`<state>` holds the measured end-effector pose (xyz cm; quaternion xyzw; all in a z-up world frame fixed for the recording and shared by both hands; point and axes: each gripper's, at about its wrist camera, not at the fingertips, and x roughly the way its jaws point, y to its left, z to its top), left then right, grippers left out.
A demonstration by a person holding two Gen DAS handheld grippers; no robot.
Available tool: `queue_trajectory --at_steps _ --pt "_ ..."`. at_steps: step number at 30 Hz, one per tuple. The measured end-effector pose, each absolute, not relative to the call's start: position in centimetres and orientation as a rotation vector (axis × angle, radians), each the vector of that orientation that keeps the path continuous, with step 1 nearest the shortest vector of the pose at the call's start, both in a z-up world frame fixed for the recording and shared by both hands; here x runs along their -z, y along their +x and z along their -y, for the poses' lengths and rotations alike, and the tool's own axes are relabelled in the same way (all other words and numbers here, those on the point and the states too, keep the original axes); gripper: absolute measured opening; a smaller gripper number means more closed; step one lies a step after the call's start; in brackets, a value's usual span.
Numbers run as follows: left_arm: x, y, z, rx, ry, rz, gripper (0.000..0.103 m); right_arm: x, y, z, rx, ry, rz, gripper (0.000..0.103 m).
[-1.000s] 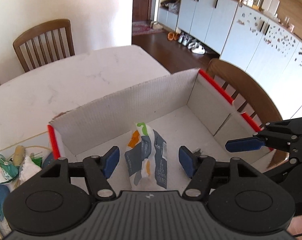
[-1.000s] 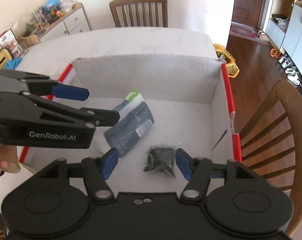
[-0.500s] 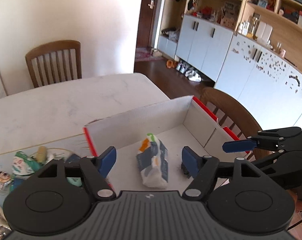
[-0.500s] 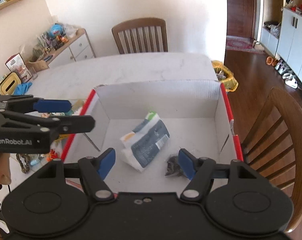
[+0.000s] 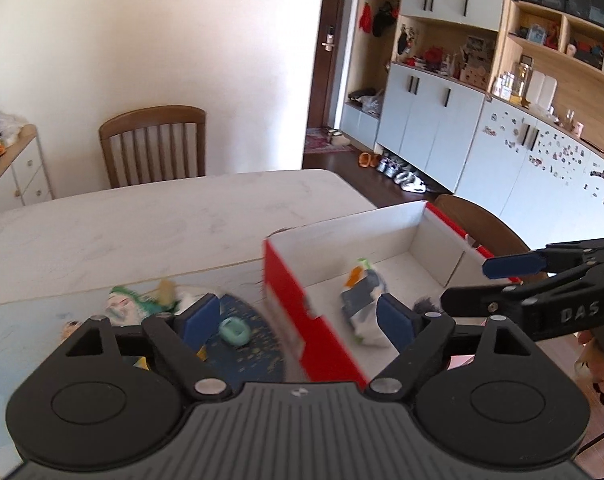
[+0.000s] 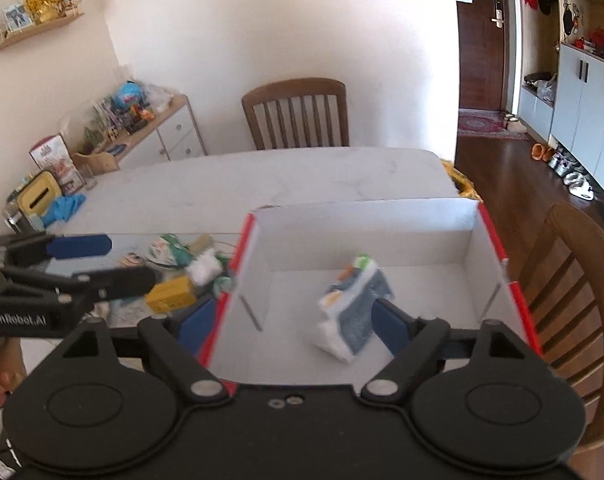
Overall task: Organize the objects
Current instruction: 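Withdraw both tools from the box back over the table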
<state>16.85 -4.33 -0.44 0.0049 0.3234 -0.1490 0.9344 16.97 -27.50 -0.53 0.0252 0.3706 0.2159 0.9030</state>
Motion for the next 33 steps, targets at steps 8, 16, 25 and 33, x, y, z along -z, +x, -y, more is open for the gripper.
queue_trajectory --at_steps 8,16,25,33 --pt "1.6 14.9 -2.0 0.283 -0.051 -0.670 0.101 0.7 14.7 23.4 -0.473 0.047 -0.751 0.091" --pt "2.4 14.3 -7.9 0.211 -0.116 -0.656 0.103 1.5 13.2 19.1 -0.486 0.056 -0.779 0.091" --pt "4.2 14.5 -13.1 0.125 -0.064 -0.652 0.103 3.3 11.7 13.6 -0.521 -0.009 -0.797 0.091" --pt "7.2 15.6 -16.2 0.122 -0.048 -0.709 0.103 6.0 10.8 8.2 -0.575 -0.083 -0.817 0.091"
